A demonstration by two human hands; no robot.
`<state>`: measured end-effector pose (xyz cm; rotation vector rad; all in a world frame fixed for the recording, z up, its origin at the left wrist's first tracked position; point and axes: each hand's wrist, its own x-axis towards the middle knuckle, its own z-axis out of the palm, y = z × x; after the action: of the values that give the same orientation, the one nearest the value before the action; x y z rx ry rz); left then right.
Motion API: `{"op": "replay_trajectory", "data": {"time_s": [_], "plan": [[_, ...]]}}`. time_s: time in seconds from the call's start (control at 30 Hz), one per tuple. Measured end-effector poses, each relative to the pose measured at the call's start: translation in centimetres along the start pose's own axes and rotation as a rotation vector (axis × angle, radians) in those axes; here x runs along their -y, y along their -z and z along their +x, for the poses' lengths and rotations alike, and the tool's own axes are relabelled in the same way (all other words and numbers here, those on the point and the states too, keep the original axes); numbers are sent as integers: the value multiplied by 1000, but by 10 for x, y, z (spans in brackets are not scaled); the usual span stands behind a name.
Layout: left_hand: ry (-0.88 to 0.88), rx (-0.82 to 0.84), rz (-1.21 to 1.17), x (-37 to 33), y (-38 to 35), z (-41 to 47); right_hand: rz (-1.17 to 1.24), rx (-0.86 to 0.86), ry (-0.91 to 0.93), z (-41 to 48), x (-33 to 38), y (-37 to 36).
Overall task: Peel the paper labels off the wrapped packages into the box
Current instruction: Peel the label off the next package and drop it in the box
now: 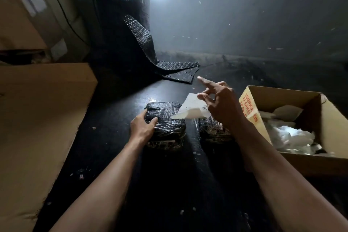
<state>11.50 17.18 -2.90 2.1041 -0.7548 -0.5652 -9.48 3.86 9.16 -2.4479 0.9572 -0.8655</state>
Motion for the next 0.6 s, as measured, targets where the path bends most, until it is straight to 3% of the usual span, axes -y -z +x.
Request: {"op": "replay_trajectory", "data": {"time_s": [0.3, 0.6], "plan": [[-402, 105, 217, -122, -42, -29, -117, -1, -133, -10, -63, 71], [-503, 251, 286, -213, -138, -64, -74, -59, -295, -25, -150, 152]]}}
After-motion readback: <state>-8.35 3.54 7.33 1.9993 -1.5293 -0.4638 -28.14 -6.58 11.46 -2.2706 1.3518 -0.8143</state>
